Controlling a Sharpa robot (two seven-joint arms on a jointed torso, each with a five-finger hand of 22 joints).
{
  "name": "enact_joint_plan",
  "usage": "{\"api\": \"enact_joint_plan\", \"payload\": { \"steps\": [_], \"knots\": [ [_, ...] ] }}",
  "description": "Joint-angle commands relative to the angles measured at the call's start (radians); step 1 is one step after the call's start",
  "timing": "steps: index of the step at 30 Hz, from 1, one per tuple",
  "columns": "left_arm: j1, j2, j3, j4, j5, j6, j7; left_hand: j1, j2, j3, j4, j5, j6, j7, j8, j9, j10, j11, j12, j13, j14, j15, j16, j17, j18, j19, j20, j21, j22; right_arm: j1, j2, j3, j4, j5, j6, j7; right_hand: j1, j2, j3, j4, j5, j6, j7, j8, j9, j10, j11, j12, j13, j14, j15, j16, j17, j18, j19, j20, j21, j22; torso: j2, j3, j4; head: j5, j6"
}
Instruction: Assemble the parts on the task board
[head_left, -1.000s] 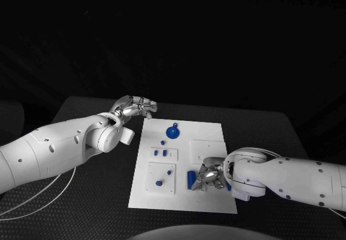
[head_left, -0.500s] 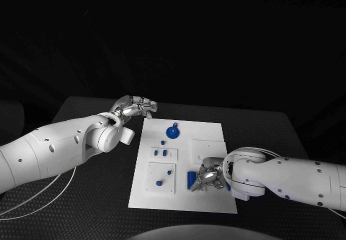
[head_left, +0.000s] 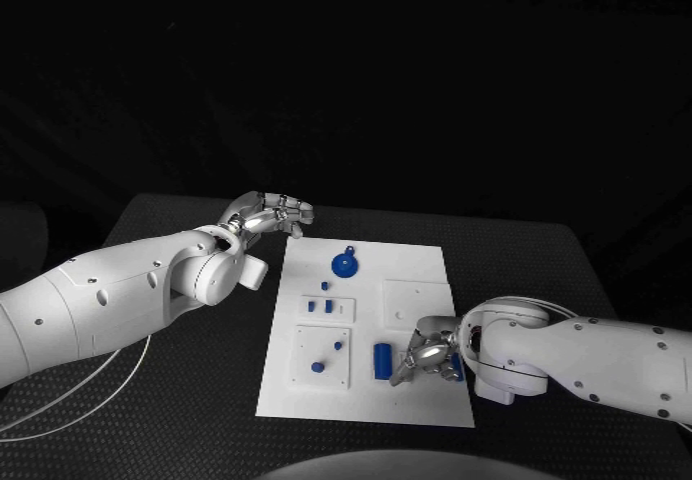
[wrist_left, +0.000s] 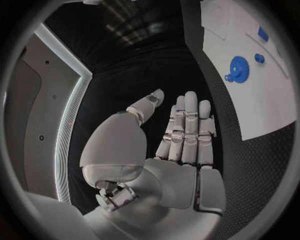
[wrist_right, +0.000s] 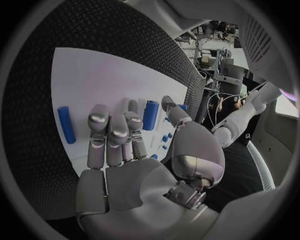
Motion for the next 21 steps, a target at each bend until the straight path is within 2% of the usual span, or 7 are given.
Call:
{"api": "enact_joint_plan", "payload": {
  "steps": [1,6,11,13,17,21],
  "knots": [
    [0.000,0.001,0.000,0.002,0.004,0.012,0.005,-0.007,0.001,0.000,0.008,0.004,-0.006,0.000,-0.004,-0.001,0.002,0.000,-0.003,-0.002,0.006,0.000,-0.006,0.002,0.015,0.006,-0.001,-0.006,0.001,0.006,-0.026,0.003,0.015,0.018,-0.015,0.085,0.000,0.010,-0.006,-0.001,0.003,-0.003,0.001,-0.004,0.002,0.002,-0.002,-0.006,0.002,-0.001,-0.005,0.001,0.001,0.050,-0.002,-0.005,0.001,0.002,0.000,0.0006,-0.0003,-0.001,0.003],
    [0.000,0.002,0.000,0.001,0.004,0.011,0.006,-0.007,0.001,0.000,0.008,0.003,-0.006,0.000,-0.003,-0.001,0.002,0.000,-0.003,-0.002,0.006,0.000,-0.006,0.002,0.015,0.006,-0.001,-0.007,0.001,0.032,-0.077,0.014,0.028,0.027,-0.042,0.139,0.024,0.031,-0.007,-0.011,0.004,-0.012,0.003,-0.010,0.003,0.007,-0.001,-0.004,0.004,-0.002,-0.004,-0.005,-0.002,0.050,-0.003,-0.007,-0.003,-0.002,0.000,0.0010,-0.0015,-0.006,0.007],
    [0.000,0.004,0.000,0.001,0.004,0.012,0.007,-0.007,0.001,0.000,0.009,0.003,-0.005,0.000,-0.003,-0.001,0.002,0.000,-0.003,-0.002,0.006,0.000,-0.007,0.003,0.015,0.006,-0.001,-0.007,0.002,0.059,-0.121,0.016,0.021,0.027,-0.038,0.125,0.042,0.055,-0.015,-0.018,0.003,-0.023,0.008,-0.017,0.003,0.016,0.004,0.004,0.009,0.001,0.000,-0.008,-0.004,0.050,-0.001,-0.007,-0.004,-0.003,0.000,0.0010,-0.0016,-0.014,0.010],
    [0.000,0.004,0.000,0.001,0.004,0.013,0.007,-0.008,0.001,0.000,0.009,0.003,-0.005,0.000,-0.002,-0.001,0.002,-0.001,-0.003,-0.002,0.006,0.000,-0.007,0.003,0.015,0.006,-0.001,-0.007,0.002,0.063,-0.140,0.016,0.011,0.018,-0.022,0.110,0.052,0.072,-0.015,-0.020,0.003,-0.025,0.009,-0.018,0.005,0.022,0.005,0.009,0.012,0.003,0.001,-0.007,-0.003,0.050,0.001,-0.008,-0.004,-0.004,0.000,0.0006,-0.0004,-0.019,0.011],
    [0.000,0.002,0.000,0.004,0.004,0.014,0.005,-0.008,0.001,-0.001,0.010,0.003,-0.003,-0.001,-0.001,0.000,0.003,-0.001,-0.003,-0.002,0.006,0.000,-0.007,0.004,0.015,0.006,-0.001,-0.007,0.003,0.065,-0.172,0.015,-0.010,-0.032,0.022,0.043,0.068,0.085,-0.005,-0.016,0.002,-0.015,0.007,-0.013,0.009,0.031,0.004,0.019,0.021,0.005,0.001,-0.007,-0.002,0.050,0.004,-0.008,-0.004,-0.005,0.000,0.0004,-0.0003,-0.028,0.013],
    [0.000,0.002,0.000,0.005,0.004,0.014,0.005,-0.009,0.001,-0.001,0.011,0.003,-0.001,-0.001,0.000,0.000,0.004,-0.001,-0.002,-0.002,0.007,0.000,-0.008,0.004,0.015,0.006,-0.001,-0.008,0.003,0.065,-0.190,0.014,-0.001,-0.080,0.044,0.004,0.073,0.091,-0.001,-0.015,0.002,-0.009,0.006,-0.010,0.012,0.032,0.003,0.021,0.023,0.005,0.000,-0.007,-0.002,0.050,0.004,-0.008,-0.004,-0.005,0.000,0.0001,-0.0007,-0.031,0.013]
  ]
}}
